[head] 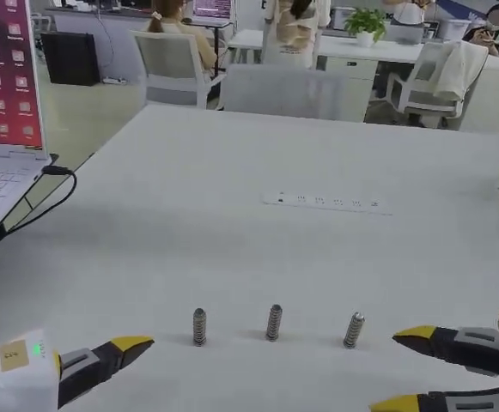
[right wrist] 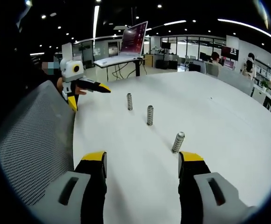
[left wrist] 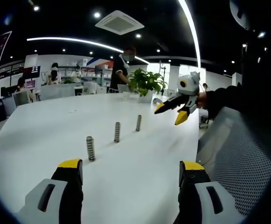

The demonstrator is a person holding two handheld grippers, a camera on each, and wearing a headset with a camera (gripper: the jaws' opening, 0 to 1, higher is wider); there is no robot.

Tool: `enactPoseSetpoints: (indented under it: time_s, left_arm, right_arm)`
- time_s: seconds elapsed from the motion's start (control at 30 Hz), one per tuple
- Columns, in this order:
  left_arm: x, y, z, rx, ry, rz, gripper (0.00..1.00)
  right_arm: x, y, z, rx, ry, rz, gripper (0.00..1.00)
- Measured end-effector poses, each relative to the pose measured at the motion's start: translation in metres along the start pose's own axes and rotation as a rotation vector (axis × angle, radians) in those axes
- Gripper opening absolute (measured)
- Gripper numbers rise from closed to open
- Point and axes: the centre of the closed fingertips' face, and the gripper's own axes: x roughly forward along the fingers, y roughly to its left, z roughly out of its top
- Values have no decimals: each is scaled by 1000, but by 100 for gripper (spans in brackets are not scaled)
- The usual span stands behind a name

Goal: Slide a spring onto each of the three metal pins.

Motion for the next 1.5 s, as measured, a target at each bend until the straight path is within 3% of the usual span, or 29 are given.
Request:
enactPoseSetpoints:
  time_s: [0.3,0.5,0.63,1.1,1.5]
  left_arm:
    - [-1,3,-4,-12,1,8,85]
    - [-2,6,-7,-26,2,21,92]
    - [-2,9,-9,-33,2,31,98]
    - [1,17,-11,-42,3,49,98]
    - [3,16,-14,-52,1,54,98]
  right_arm:
    - [1,1,-9,11,-41,-3,80]
    - [0,-2,-11,21,-48,-24,86]
    - [0,-3,-11,29,-59,-32,88]
    - [3,-8,-6,37,-96,-63,99]
    - [10,-1,-9,55,-111,-54,99]
